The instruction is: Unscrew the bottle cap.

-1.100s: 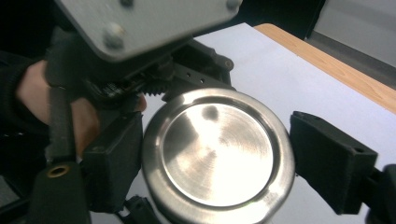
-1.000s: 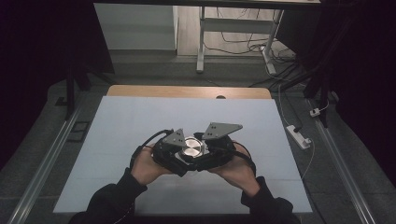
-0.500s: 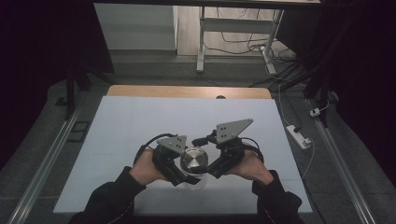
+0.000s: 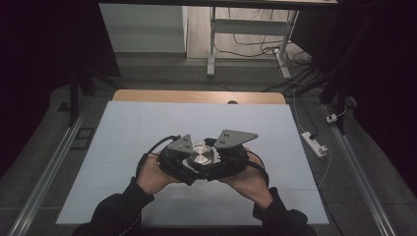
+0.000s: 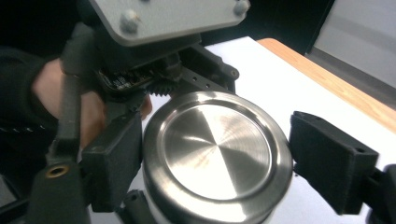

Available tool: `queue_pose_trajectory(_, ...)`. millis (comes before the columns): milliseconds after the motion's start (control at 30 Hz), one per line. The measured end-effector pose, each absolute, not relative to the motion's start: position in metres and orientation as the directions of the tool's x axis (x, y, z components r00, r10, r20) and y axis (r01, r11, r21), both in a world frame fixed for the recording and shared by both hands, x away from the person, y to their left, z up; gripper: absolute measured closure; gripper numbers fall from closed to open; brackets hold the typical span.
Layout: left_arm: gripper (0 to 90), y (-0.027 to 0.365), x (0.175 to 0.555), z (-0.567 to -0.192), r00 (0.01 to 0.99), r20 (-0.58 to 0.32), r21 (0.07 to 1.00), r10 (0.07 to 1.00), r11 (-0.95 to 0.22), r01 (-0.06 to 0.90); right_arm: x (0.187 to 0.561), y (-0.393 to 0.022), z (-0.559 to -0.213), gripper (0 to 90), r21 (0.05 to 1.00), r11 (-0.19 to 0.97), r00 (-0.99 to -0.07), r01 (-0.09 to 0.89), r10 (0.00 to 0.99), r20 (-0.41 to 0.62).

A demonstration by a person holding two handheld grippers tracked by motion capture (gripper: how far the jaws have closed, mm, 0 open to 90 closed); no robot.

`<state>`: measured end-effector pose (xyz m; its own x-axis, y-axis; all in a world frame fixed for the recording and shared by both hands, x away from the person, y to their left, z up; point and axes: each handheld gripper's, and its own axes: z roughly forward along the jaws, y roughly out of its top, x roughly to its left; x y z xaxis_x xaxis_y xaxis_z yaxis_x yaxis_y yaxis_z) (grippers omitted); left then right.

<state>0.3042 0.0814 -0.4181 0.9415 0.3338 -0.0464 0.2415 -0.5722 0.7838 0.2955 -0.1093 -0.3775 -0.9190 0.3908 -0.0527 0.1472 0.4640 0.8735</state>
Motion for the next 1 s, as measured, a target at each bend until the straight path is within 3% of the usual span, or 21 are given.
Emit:
queue_pose_trajectory(167,15.7,0.083,0.303,-0.417,0.97,-0.074,0.796,0.232,-0.572,0.197,0.296,-0.115,-0.374,19.4,0.87,0.48,-0.954,0.113,0.298,-0.041)
queue_pose_trajectory(267,15.7,0.083,0.301,-0.415,0.988,-0.121,0.824,0.093,-0.545,0.152,0.301,-0.126,-0.371,19.5,0.887,0.455,-0.99,0.076,0.143,0.011)
queue_pose_trajectory(400,15.7,0.078,0.297,-0.415,0.991,-0.133,0.827,-0.022,-0.554,0.099,0.307,-0.134,-0.372,19.4,0.904,0.424,-0.997,0.054,-0.027,0.072)
queue_pose_trajectory(500,15.6,0.074,0.295,-0.417,0.993,-0.117,0.809,-0.02,-0.582,0.083,0.31,-0.136,-0.378,19.4,0.904,0.426,-0.99,0.038,-0.107,0.092)
queue_pose_trajectory(567,15.7,0.074,0.296,-0.417,0.993,-0.114,0.804,0.005,-0.587,0.095,0.313,-0.137,-0.379,18.8,0.898,0.437,-0.991,0.048,-0.089,0.096)
queue_pose_trajectory(800,15.7,0.087,0.307,-0.417,0.966,-0.109,0.796,0.236,-0.562,0.227,0.31,-0.138,-0.367,16.3,0.883,0.462,-0.981,0.084,0.195,-0.008)
queue_pose_trajectory(1000,15.7,0.087,0.307,-0.416,0.953,-0.095,0.797,0.288,-0.551,0.246,0.305,-0.132,-0.366,18.6,0.897,0.422,-0.971,0.131,0.235,0.031)
